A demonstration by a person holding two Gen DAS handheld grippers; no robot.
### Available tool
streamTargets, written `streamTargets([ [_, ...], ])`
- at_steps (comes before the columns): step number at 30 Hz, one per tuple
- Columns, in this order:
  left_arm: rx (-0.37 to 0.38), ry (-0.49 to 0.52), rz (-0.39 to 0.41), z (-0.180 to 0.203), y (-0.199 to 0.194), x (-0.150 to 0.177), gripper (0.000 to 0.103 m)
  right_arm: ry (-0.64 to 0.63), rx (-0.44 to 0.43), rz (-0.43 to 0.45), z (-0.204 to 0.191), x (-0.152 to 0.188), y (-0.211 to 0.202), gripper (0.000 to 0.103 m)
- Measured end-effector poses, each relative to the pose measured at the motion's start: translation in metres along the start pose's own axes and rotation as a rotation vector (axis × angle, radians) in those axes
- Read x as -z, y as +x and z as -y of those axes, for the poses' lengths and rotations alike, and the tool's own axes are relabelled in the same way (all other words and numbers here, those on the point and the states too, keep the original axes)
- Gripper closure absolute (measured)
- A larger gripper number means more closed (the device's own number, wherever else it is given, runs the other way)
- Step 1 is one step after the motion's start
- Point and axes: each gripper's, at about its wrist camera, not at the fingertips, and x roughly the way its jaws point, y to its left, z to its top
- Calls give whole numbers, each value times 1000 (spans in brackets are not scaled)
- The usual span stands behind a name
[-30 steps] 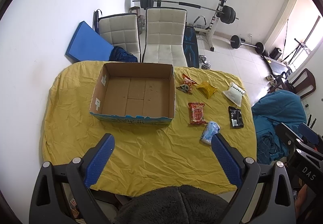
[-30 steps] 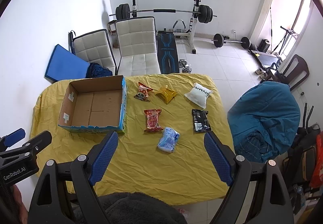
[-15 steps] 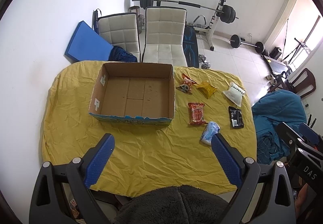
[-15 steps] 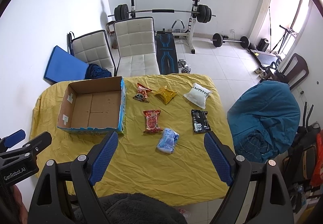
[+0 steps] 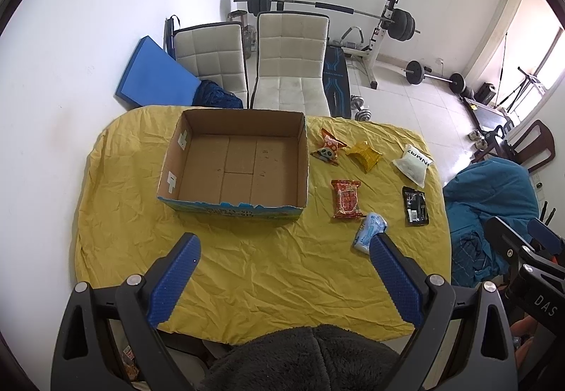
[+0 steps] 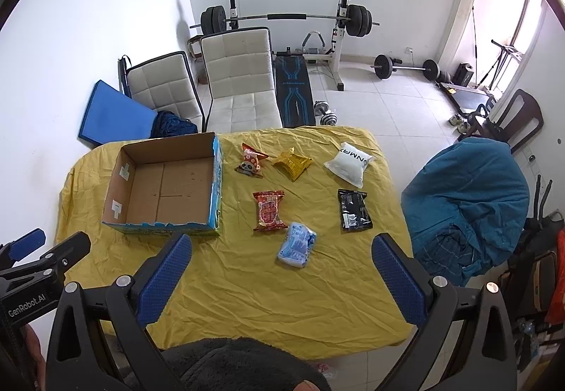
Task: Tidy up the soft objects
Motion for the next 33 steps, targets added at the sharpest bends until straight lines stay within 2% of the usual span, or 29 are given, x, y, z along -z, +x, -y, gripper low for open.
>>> streamTargets([
  [9,1,0,-2,1,2,1,5,10,-9,0,0,1,2,0],
  [16,24,22,-14,18,22,-13,5,70,4,-42,26,-3,33,0],
  [21,49,71,-44,49,67,-32,5,145,31,-140,66,-9,96,0],
  [23,32,93,-70,62,91,-38,5,166,28,-179,81,-8,129,0],
  [25,30,117,-108,77,124,-42,5,186,31,-241,98,-5,173,0],
  [29,13,157,-214,104,196,-47,5,205,74,-309,132,-3,250,0],
  [33,12,171,-302,128,265,-52,5,218,66,-379,168,-6,320,0],
])
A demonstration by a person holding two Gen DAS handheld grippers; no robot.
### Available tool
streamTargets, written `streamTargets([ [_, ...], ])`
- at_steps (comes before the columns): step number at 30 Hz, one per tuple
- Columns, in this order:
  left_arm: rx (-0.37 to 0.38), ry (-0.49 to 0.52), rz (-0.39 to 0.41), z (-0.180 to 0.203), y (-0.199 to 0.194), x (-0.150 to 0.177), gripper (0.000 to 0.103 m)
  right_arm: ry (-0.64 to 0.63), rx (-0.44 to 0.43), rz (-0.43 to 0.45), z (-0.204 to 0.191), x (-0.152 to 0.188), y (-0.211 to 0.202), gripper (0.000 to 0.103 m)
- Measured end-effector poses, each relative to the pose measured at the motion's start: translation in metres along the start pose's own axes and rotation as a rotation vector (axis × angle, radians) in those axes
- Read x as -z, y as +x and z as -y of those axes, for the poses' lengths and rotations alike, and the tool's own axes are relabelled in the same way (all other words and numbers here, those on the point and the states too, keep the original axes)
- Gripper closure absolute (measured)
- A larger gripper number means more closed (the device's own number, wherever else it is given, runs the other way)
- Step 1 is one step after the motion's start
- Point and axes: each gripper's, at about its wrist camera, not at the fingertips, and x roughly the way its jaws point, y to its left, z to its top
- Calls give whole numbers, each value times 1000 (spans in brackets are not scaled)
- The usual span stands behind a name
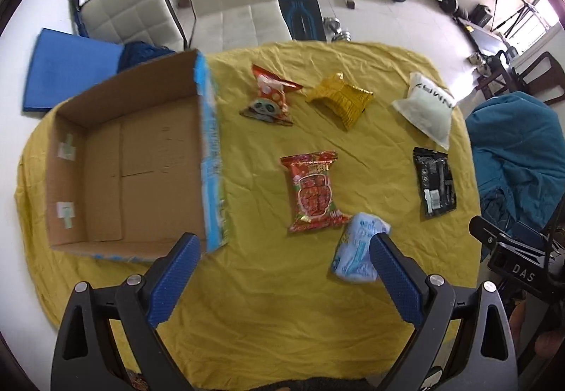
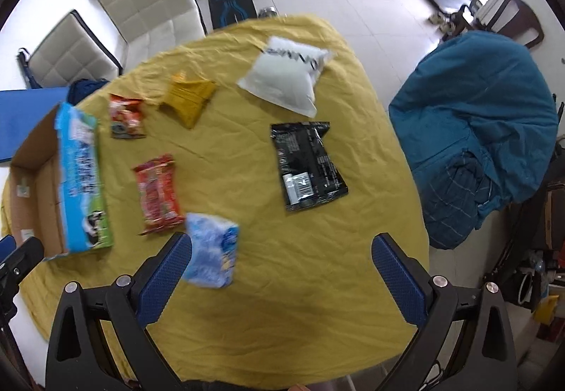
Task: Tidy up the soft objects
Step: 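Grasp the red floral pack with the left tool while the right tool grasps the black pack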
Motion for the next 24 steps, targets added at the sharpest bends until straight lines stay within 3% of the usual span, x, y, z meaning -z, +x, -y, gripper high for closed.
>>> streamTargets([
  [6,44,13,-127,19,82,-36,5,-19,24,-71,22,-41,76,0],
  [10,37,0,-200,21,129,-51,11,-8,0,-129,29,-65,124,0],
  [17,47,-8,-361,21,199,-54,38,39,-60,-227,38,-82,182,2],
  [20,69,-25,-393,17,214,-51,48,35,-53,-253,36,-85,195,9],
  [24,106,-68,-394,10,223,-46,55,27,-45,-292,33,-87,214,16],
])
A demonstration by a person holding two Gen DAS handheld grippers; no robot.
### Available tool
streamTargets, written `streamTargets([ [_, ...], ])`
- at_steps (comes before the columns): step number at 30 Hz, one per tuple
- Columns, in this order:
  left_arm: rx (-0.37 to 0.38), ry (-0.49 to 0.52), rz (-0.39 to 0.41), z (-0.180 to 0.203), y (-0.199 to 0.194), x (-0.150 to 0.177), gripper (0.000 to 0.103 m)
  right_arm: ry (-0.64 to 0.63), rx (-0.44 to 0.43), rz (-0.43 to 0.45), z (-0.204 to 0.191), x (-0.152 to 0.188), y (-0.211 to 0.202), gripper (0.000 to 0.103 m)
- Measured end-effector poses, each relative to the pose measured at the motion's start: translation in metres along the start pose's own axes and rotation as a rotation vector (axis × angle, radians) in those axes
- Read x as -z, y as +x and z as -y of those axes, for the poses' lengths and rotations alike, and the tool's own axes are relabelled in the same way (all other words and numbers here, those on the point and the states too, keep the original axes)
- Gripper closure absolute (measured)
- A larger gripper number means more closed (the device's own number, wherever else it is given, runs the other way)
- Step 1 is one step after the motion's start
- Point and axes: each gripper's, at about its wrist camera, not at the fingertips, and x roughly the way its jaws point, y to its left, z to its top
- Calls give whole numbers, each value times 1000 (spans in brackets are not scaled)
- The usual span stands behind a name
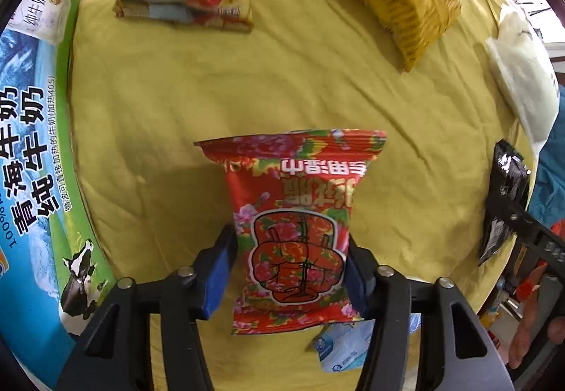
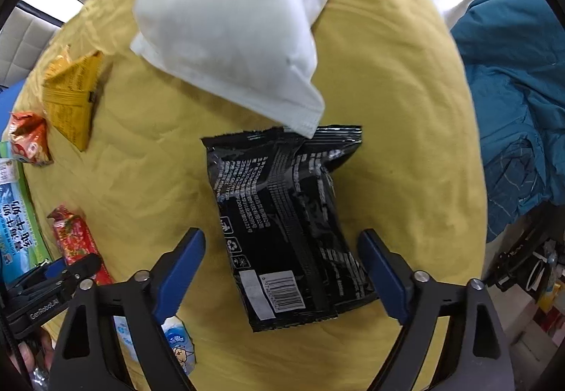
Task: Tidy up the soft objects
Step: 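Grasp the red floral pack with the left tool while the right tool grasps the black pack, then carry both packs into the cardboard box and open both tools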
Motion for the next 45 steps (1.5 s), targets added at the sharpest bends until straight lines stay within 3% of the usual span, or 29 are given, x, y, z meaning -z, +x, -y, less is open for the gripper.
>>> streamTargets([
  [1,-2,3,2,0,1,0,59,-3,19,-3,-1,-2,5,19],
  [2,-8,7,5,1,0,1,60,-1,34,-4,-1,-3,8,27],
  [6,-20,15,26,2,-11,9,61,4,53,10,-6,-2,11,41],
  [13,-67,20,87,6,-32,31,61,-16,88,19,-15,6,-2,44],
  [22,-66,39,238,19,-116,63,61,-61,40,92,-35,32,-51,45],
  [30,-10,47,393,-1,-202,97,61,-153,-45,191,-95,62,-119,45],
  [33,10,41,436,-16,-217,109,61,-193,-82,222,-127,75,-144,45],
  [39,56,29,479,-73,-234,105,61,-269,-146,272,-203,99,-183,45],
  [45,62,-2,483,-140,-250,95,61,-313,-183,274,-279,106,-187,45],
])
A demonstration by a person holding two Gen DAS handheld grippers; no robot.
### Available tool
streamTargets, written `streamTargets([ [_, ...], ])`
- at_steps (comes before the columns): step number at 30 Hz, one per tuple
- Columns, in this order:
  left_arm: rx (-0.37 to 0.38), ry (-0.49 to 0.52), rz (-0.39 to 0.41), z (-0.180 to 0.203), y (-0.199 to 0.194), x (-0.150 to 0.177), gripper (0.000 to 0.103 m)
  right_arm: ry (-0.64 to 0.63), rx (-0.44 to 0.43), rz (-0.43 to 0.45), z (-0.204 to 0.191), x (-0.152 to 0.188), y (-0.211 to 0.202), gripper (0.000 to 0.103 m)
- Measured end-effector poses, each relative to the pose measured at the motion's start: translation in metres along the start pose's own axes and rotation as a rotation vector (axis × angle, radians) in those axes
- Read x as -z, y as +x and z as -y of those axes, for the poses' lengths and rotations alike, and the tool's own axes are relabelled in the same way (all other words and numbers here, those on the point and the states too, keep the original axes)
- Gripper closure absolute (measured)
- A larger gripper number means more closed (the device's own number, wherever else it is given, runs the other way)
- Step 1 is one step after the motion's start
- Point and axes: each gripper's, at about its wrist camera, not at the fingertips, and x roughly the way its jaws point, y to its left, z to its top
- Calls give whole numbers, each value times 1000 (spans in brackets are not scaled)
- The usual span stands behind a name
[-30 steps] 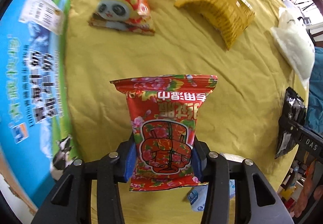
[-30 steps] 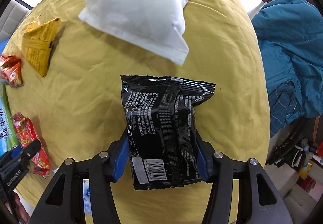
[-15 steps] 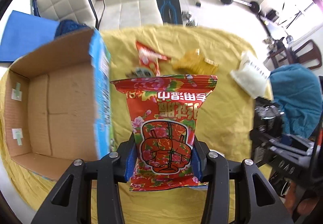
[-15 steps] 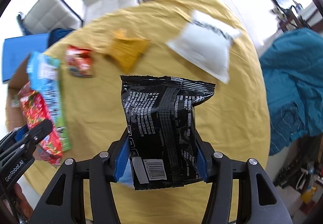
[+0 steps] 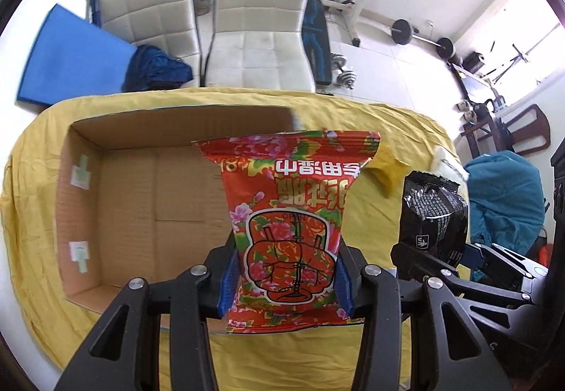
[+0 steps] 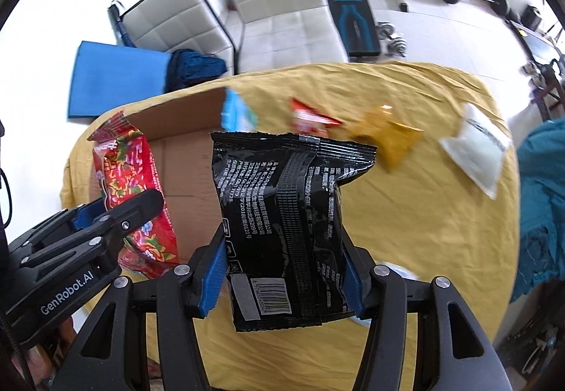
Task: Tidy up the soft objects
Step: 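Carry both packs into the cardboard box and open both tools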
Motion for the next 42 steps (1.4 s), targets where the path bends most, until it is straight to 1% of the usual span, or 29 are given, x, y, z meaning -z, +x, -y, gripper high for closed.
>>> streamTargets([
  [4,-12,-24,-27,-48,2,-13,61,-7,-24,-19,-39,-17,25,45],
  [7,-30,-45,-50,-80,16,-24,61,-2,-41,-45,-65,-32,50,45],
  [10,-14,-77,-98,-109,37,-34,61,-1,-42,-67,-85,-46,79,45],
  [12,3,-94,-134,-126,52,-40,61,4,-44,-84,-91,-53,98,45],
  [16,20,-111,-180,-149,79,-47,61,10,-49,-120,-108,-64,133,45],
  [20,73,-132,-237,-161,106,-47,61,-1,-13,-151,-118,-72,167,45],
  [23,95,-117,-267,-161,124,-49,61,-2,10,-181,-120,-74,188,45],
  [26,109,-95,-304,-161,143,-51,61,-11,44,-190,-120,-74,200,45],
  [28,136,-100,-333,-162,154,-52,61,-22,58,-185,-120,-75,204,45],
  [30,140,-93,-347,-161,160,-53,61,-30,61,-185,-122,-77,206,44],
  [35,149,-117,-365,-165,162,-58,60,-35,69,-183,-125,-81,206,44],
  [40,131,-133,-389,-171,156,-60,60,-36,72,-178,-127,-81,201,41],
  [42,107,-122,-364,-170,147,-63,59,-37,81,-169,-128,-82,197,33],
])
